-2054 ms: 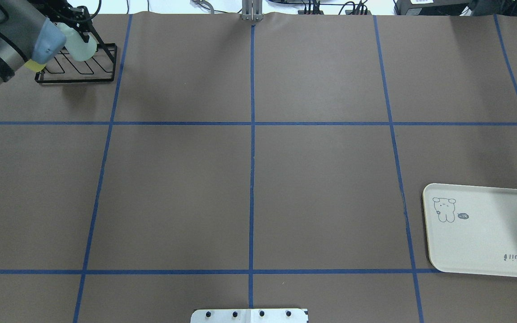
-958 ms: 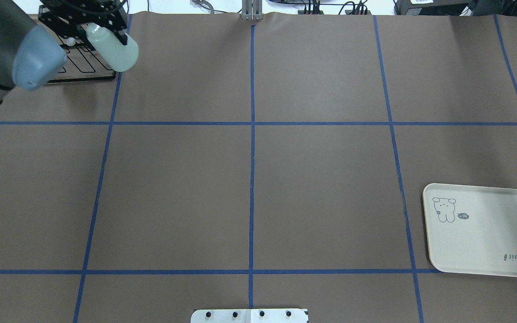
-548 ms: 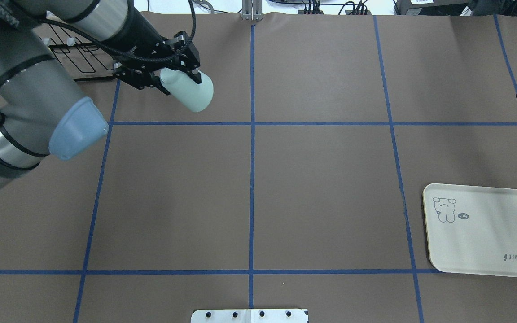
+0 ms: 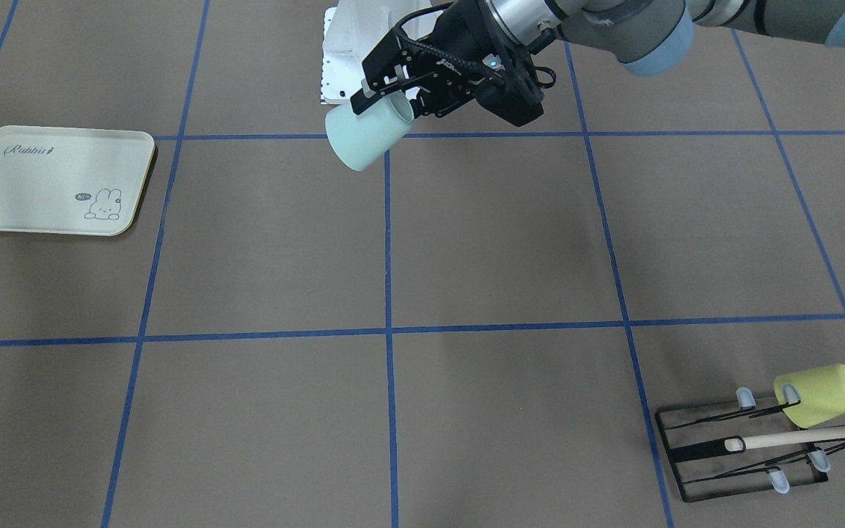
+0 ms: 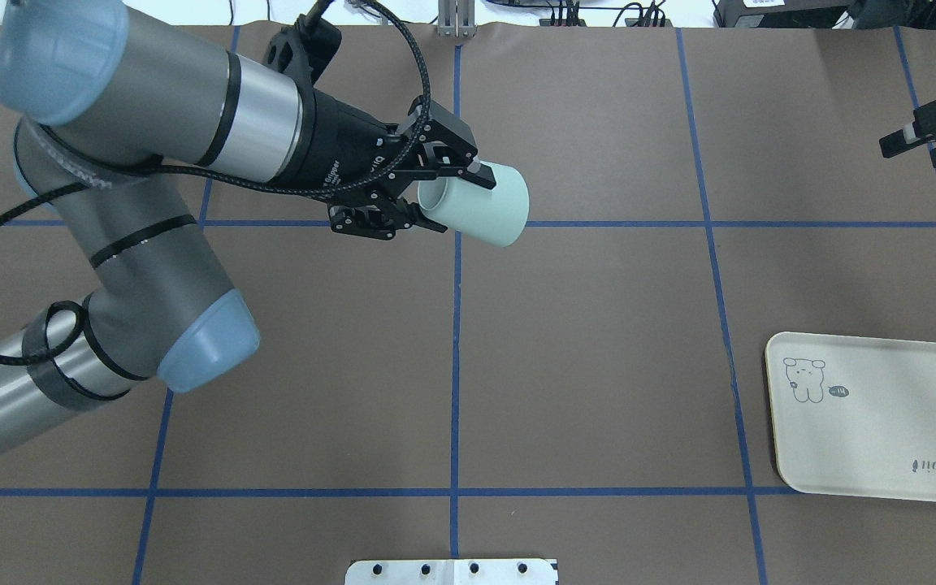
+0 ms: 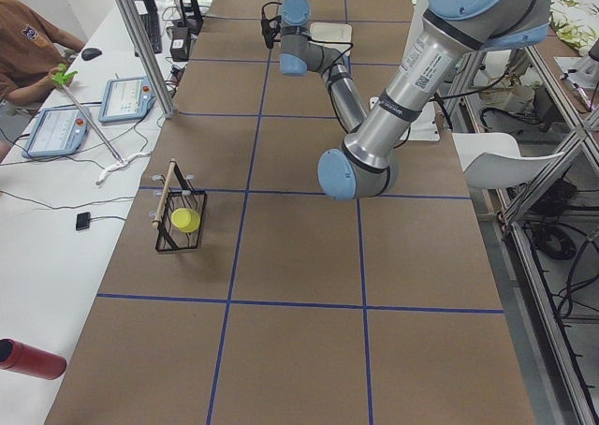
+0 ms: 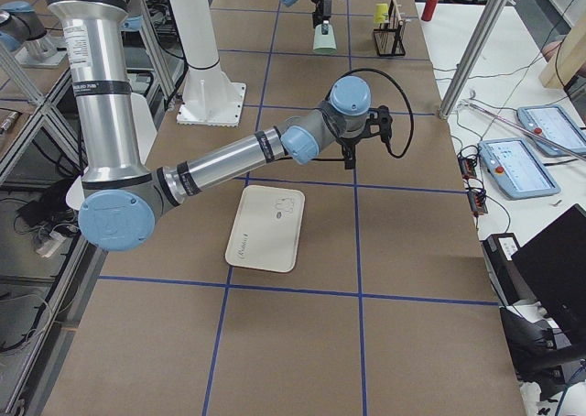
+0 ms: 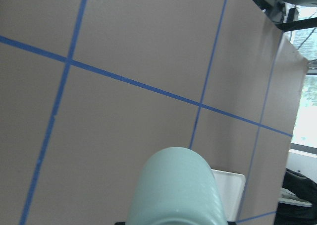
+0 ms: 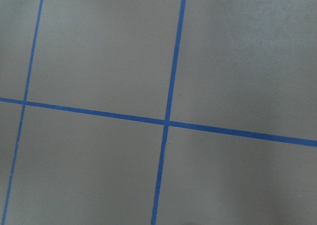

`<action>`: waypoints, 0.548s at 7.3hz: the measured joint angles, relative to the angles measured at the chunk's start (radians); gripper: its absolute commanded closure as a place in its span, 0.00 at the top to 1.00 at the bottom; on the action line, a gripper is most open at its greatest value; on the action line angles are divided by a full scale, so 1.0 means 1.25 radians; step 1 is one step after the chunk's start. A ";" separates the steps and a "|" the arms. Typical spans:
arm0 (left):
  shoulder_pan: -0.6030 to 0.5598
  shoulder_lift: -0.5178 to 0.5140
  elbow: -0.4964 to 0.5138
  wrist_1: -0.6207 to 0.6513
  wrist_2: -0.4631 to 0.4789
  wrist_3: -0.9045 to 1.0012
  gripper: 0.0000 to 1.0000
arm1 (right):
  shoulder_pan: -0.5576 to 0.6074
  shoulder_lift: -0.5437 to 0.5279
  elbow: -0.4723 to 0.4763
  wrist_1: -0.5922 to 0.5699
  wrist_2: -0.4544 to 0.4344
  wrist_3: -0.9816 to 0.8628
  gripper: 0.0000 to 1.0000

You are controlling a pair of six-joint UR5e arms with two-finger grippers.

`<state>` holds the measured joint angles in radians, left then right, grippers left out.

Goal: Left arm grabs green cup and hands to right arm on tray

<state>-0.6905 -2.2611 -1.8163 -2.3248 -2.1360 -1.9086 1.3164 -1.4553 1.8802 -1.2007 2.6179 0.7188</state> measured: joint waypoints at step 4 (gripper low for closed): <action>0.076 0.002 0.003 -0.176 0.097 -0.158 0.00 | -0.089 0.022 -0.030 0.372 -0.010 0.447 0.99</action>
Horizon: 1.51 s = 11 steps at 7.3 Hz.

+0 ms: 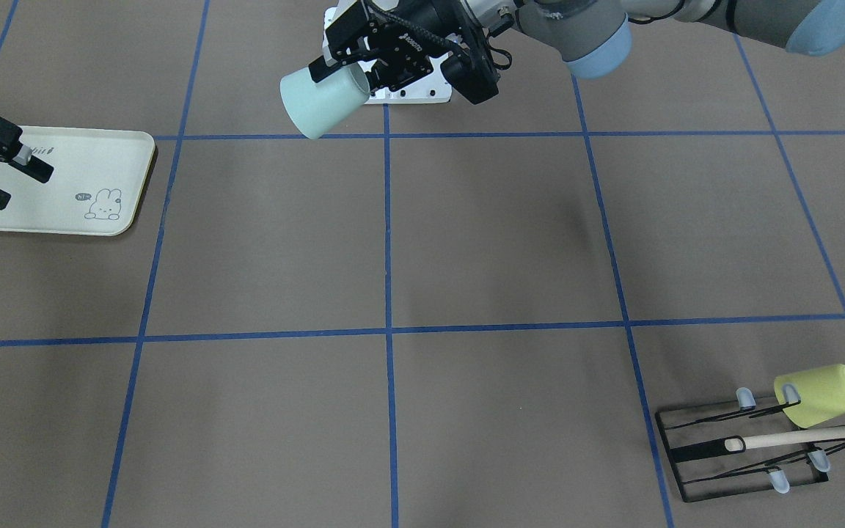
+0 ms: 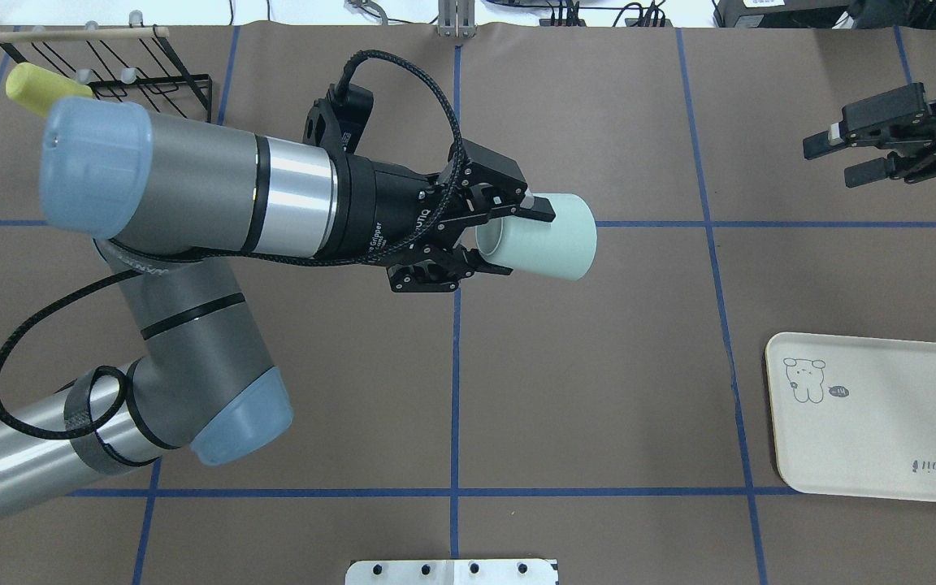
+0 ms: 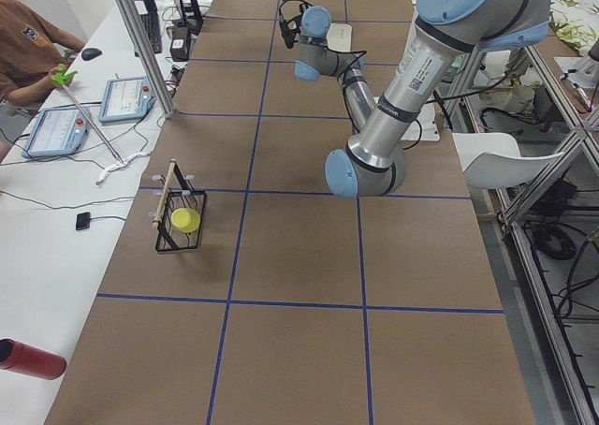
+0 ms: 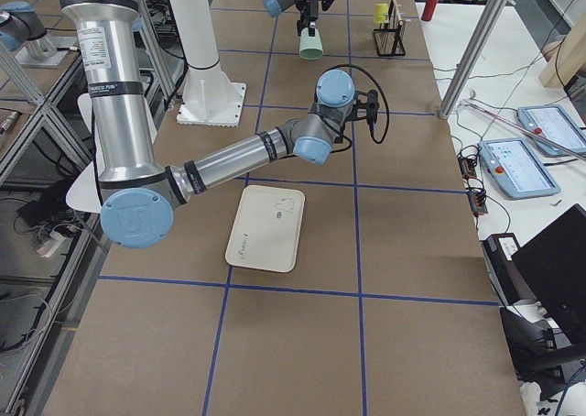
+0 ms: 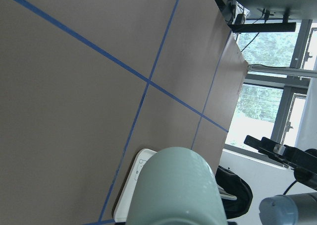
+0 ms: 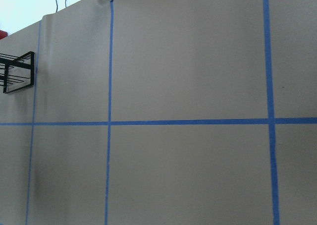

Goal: Left arm grabs green cup and hands to right arm on tray

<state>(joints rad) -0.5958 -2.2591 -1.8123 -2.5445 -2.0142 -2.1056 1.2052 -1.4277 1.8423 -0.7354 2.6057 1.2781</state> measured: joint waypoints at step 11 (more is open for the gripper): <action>0.087 0.051 0.009 -0.370 0.179 -0.136 0.00 | -0.318 0.041 0.001 0.797 -0.399 0.836 0.94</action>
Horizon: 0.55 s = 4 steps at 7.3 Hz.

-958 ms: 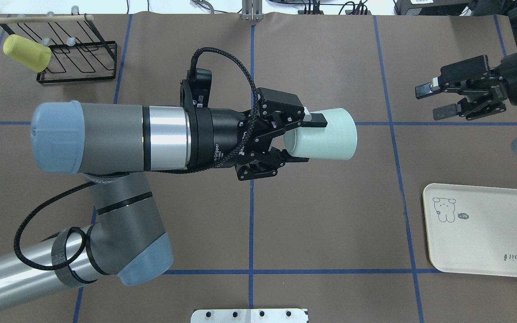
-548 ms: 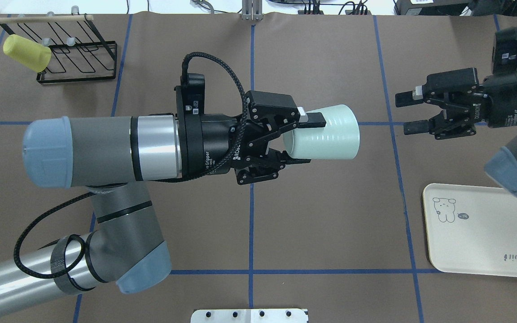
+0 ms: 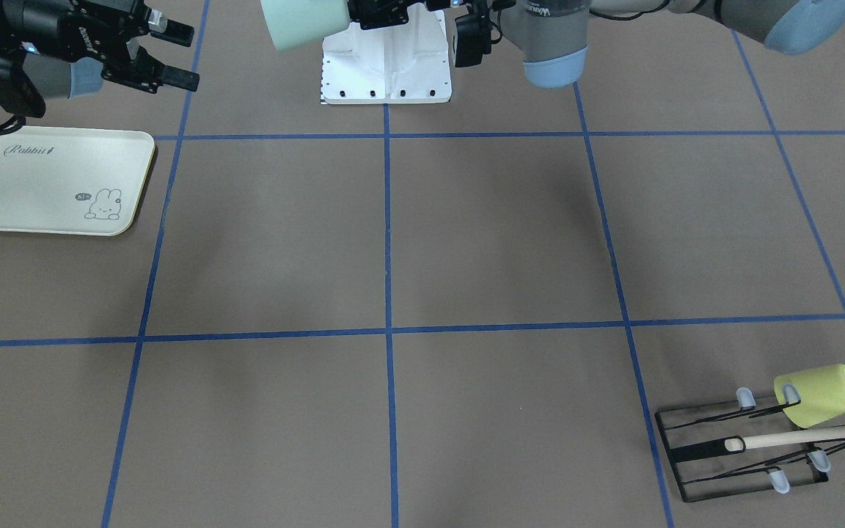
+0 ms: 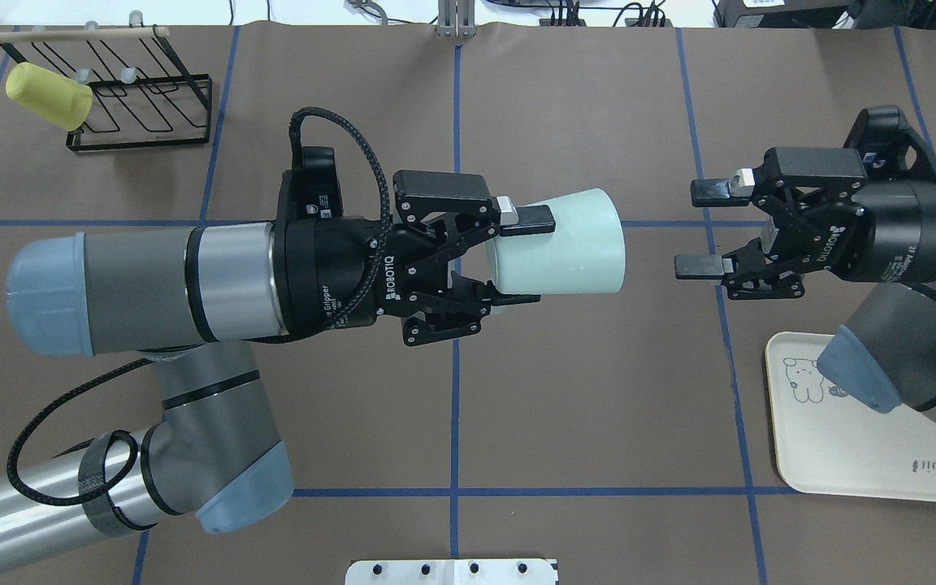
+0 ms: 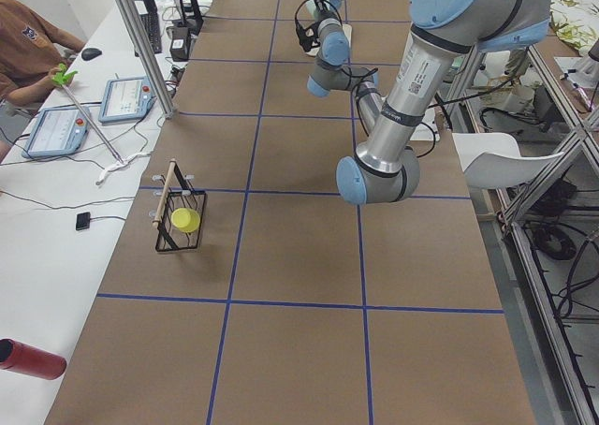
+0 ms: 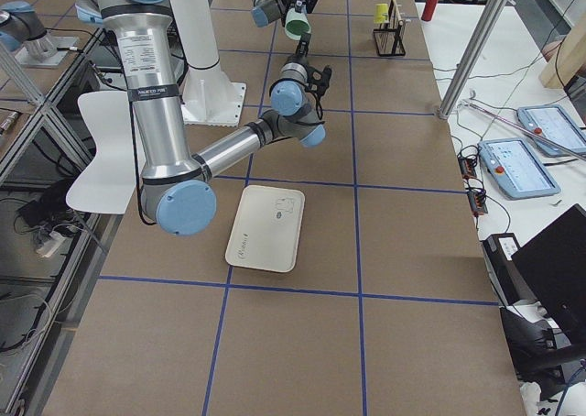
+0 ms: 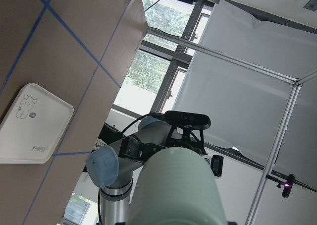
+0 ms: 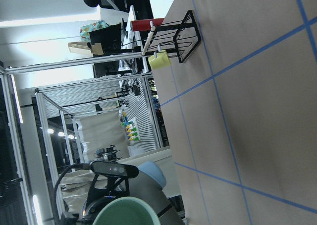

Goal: Left arm grabs green cup and hands to right arm on tray

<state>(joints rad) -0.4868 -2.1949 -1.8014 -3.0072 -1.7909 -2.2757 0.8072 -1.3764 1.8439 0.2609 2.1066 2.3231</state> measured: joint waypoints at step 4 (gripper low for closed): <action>0.006 -0.008 0.000 -0.018 0.016 -0.050 0.00 | -0.094 0.001 -0.001 0.052 -0.101 0.005 0.94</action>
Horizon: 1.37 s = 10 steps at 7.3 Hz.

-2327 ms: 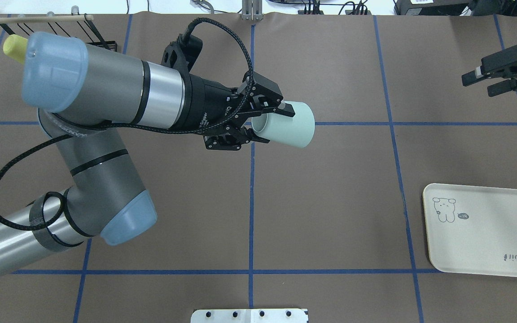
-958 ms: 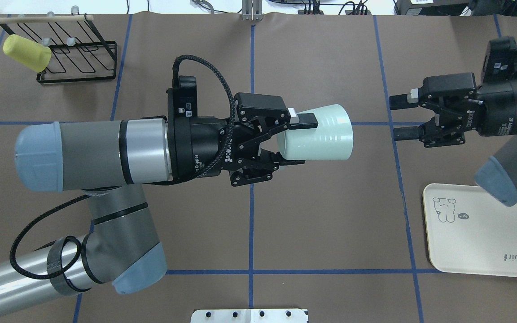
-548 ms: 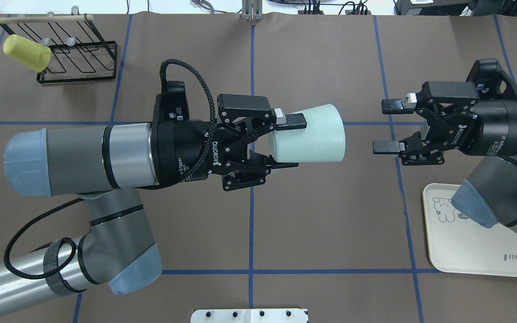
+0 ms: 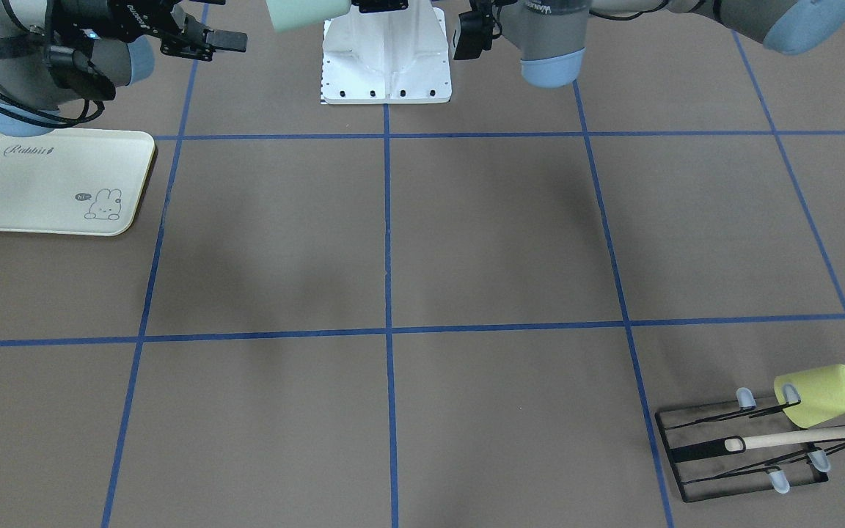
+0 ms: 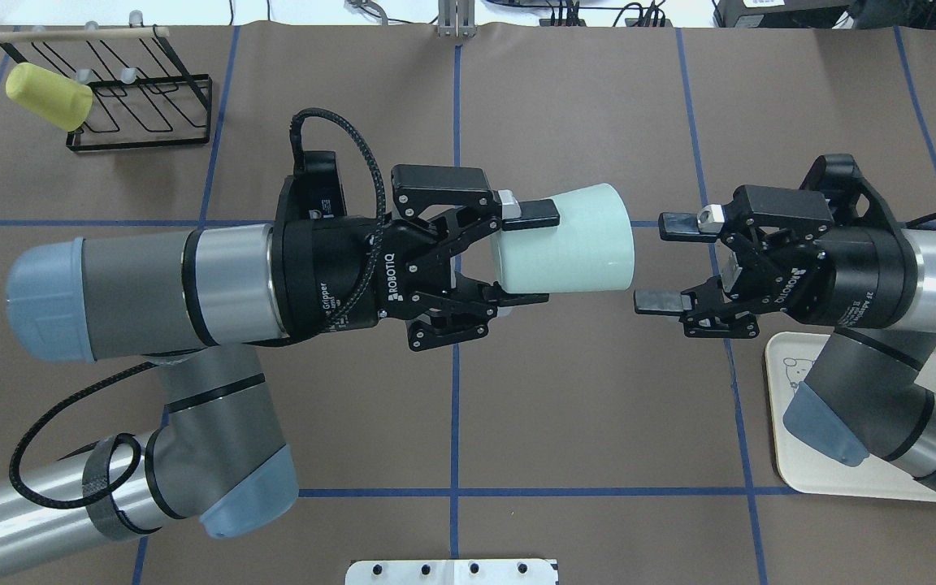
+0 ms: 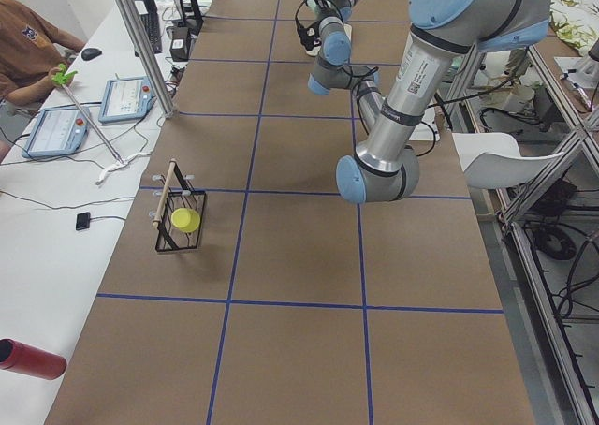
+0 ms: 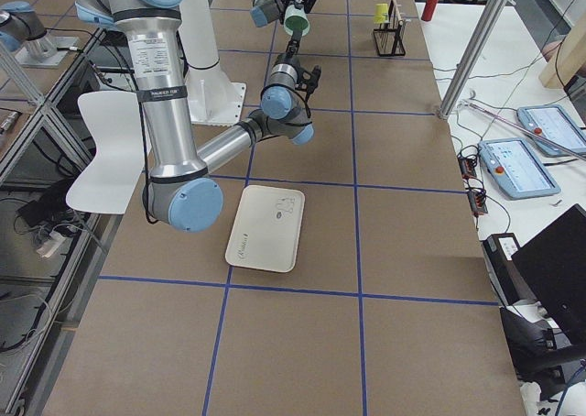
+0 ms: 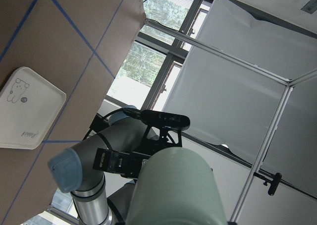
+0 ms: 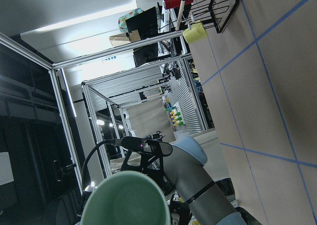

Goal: Left arm grabs green cup and hands to right arm on tray

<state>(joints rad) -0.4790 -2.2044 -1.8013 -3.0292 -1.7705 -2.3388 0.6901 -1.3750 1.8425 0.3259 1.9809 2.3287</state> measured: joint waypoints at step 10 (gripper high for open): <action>0.041 -0.036 0.026 0.004 0.024 -0.003 0.00 | -0.045 0.016 0.002 0.033 -0.009 -0.001 0.49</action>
<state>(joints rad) -0.4280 -2.2493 -1.7683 -3.0243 -1.7406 -2.3419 0.6341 -1.3548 1.8446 0.3671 1.9692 2.3277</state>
